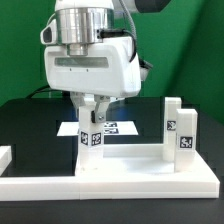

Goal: Assemble desk

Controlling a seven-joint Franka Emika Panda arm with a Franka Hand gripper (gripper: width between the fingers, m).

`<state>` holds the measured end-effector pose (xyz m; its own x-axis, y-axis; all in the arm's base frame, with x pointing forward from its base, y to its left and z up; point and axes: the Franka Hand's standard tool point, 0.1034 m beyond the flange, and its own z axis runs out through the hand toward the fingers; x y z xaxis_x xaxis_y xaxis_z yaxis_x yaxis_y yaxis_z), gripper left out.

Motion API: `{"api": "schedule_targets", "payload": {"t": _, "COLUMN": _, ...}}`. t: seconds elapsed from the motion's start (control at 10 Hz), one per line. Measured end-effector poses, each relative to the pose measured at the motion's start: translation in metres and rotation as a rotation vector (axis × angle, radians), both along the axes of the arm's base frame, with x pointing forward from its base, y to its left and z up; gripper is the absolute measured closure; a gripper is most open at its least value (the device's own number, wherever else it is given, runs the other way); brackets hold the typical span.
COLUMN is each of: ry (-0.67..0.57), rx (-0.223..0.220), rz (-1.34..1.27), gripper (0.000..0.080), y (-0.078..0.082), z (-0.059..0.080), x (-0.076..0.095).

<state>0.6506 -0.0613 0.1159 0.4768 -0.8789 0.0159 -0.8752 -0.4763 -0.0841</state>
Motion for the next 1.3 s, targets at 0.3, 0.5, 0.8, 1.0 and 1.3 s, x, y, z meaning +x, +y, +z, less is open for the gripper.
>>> {"api": "schedule_targets", "payload": {"t": 0.3, "ry": -0.012, "rx": 0.089, "rz": -0.578, "gripper": 0.0505, "y": 0.004, "z": -0.002, "x": -0.002}}
{"api": "schedule_targets", "payload": {"t": 0.5, "ry": -0.07, "rx": 0.159, "rz": -0.84, "gripper": 0.0505, "y": 0.003, "z": -0.003, "x": -0.006}}
{"api": "schedule_targets", "payload": {"t": 0.8, "ry": -0.069, "rx": 0.141, "rz": -0.757, "gripper": 0.0396, "y": 0.004, "z": -0.003, "x": -0.005}}
{"api": "schedule_targets", "payload": {"t": 1.0, "ry": -0.094, "rx": 0.033, "rz": -0.245, "gripper": 0.0184, "y": 0.01, "z": -0.006, "x": -0.004}}
{"api": "schedule_targets", "payload": {"t": 1.3, "ry": -0.094, "rx": -0.008, "rz": 0.018, "gripper": 0.0151, "y": 0.01, "z": -0.009, "x": -0.008}}
